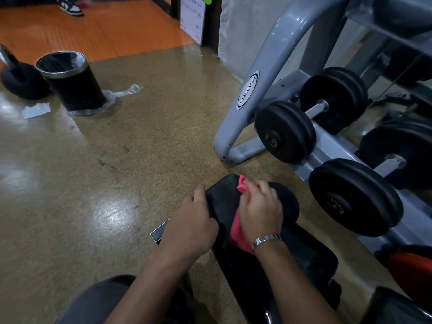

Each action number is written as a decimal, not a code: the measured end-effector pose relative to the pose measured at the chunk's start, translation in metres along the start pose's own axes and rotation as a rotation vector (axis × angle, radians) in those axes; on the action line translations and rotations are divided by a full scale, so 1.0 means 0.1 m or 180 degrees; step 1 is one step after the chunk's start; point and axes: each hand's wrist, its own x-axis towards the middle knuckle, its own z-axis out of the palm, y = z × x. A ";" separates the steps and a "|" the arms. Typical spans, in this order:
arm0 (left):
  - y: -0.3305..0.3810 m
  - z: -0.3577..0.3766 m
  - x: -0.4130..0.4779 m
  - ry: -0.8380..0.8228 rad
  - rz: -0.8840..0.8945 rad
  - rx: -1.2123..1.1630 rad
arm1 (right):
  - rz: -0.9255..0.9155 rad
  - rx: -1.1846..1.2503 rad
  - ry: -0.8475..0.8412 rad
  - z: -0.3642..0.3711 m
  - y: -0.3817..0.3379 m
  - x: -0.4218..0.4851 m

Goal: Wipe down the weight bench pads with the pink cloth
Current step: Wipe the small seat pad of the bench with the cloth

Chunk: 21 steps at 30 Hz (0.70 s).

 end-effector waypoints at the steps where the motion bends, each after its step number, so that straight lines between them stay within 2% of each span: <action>1: 0.00 -0.01 0.01 0.0011 -0.0008 0.0005 | -0.0034 -0.0065 -0.0002 0.03 -0.07 0.01; 5: 0.00 -0.02 0.02 0.0032 -0.0008 -0.0039 | -0.1339 0.0014 -0.0230 0.08 -0.12 -0.04; 6: 0.00 -0.02 0.03 0.0032 -0.0001 -0.0025 | -0.1338 0.0048 -0.0247 0.08 -0.09 0.02; 9: 0.00 -0.02 0.04 -0.0005 -0.0023 -0.0012 | -0.0377 -0.0023 -0.0241 0.10 -0.12 0.20; 10: -0.01 -0.02 0.04 -0.0009 -0.0037 -0.0025 | -0.0244 -0.0166 -0.0269 0.13 -0.18 0.21; 12: -0.01 -0.02 0.02 0.0016 -0.0046 -0.0040 | -0.0454 -0.0253 -0.0338 0.14 -0.30 0.15; 16: -0.02 -0.02 0.06 0.0234 -0.0129 -0.0114 | -0.1357 -0.0401 -0.0423 0.10 -0.33 -0.14; 21: 0.04 -0.04 0.02 0.0437 -0.0286 -0.0317 | -0.1996 0.0098 -0.0563 -0.12 -0.16 -0.55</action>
